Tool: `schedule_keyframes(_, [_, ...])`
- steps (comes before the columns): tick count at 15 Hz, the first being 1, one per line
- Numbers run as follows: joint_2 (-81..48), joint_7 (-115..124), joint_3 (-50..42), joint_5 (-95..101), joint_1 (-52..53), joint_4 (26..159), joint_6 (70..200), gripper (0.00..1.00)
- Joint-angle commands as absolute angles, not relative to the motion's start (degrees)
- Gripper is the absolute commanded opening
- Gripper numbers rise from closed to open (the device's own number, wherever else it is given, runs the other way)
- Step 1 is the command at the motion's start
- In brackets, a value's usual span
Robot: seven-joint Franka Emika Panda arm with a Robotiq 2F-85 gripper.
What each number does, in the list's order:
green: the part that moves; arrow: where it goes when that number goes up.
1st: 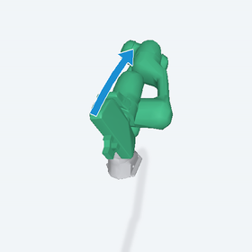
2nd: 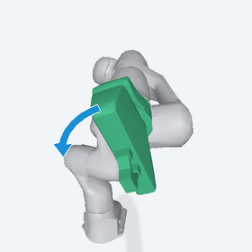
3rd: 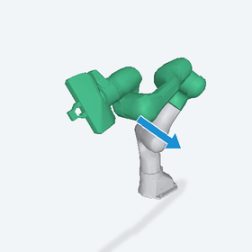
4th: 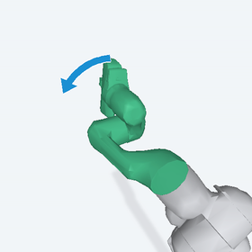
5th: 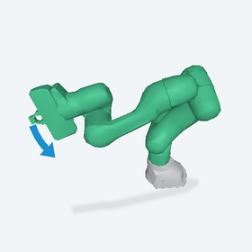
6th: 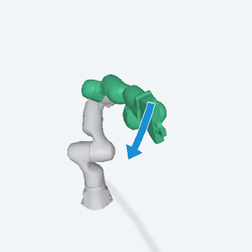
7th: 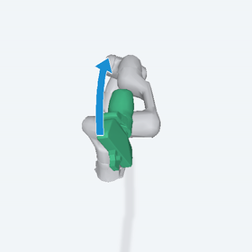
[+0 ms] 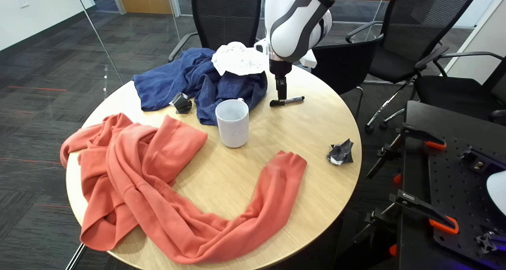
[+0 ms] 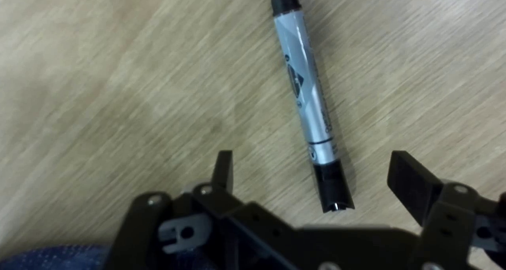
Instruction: Put the pen in the mug
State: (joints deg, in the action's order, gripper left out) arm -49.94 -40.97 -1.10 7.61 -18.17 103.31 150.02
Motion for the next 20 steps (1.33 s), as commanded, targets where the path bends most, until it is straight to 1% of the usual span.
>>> schedule_keyframes(1, [-51.2,-42.84,0.03,8.23,-19.49,101.52,149.67,0.72])
schedule_keyframes(2, [-51.34,-42.81,0.11,8.11,-19.55,101.46,149.69,0.66])
schedule_keyframes(5, [-51.61,-42.62,0.16,8.05,-19.53,101.17,149.5,0.41])
schedule_keyframes(10, [-50.21,-41.19,-0.15,7.69,-19.01,101.97,149.16,0.04])
schedule_keyframes(11, [-49.29,-40.84,-0.06,7.43,-19.02,102.56,149.04,0.0])
schedule_keyframes(12, [-48.5,-40.48,-0.08,7.26,-18.97,103.08,148.92,0.04])
schedule_keyframes(13, [-47.3,-40.2,-0.1,7.19,-18.89,103.88,148.84,0.05])
schedule_keyframes(20, [-38.52,-43.69,2.89,5.55,-21.02,108.28,149.4,0.05])
